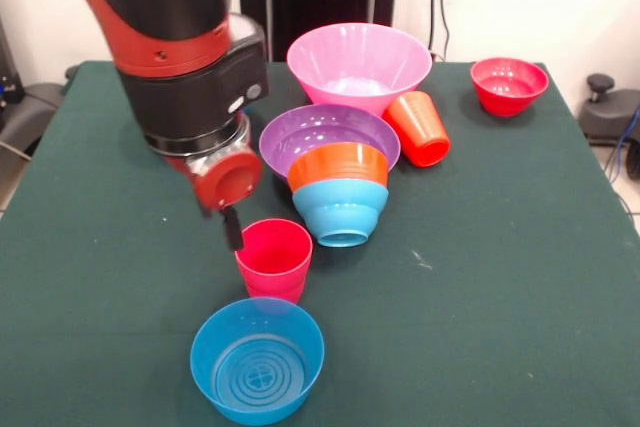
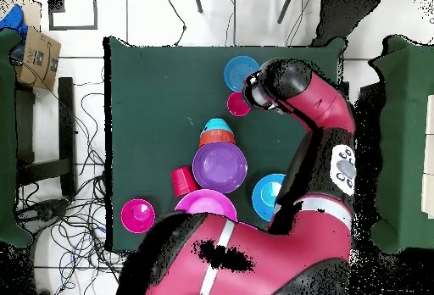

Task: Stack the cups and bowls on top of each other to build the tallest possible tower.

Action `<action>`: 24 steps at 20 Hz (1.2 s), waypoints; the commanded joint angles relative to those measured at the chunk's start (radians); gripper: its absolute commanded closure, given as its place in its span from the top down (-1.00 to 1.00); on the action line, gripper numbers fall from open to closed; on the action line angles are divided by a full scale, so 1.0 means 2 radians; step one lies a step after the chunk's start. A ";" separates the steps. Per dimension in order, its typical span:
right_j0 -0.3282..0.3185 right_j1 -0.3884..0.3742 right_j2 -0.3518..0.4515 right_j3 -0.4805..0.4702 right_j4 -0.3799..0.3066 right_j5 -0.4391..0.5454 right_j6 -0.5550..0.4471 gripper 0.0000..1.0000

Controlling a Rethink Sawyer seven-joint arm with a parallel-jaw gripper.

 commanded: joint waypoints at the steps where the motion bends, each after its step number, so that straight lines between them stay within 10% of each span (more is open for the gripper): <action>1: -0.023 0.058 0.094 -0.047 -0.060 -0.054 -0.109 1.00; 13: -0.052 0.097 0.162 -0.103 -0.123 -0.023 -0.176 1.00; 24: -0.076 0.078 0.221 -0.057 -0.140 -0.057 -0.146 1.00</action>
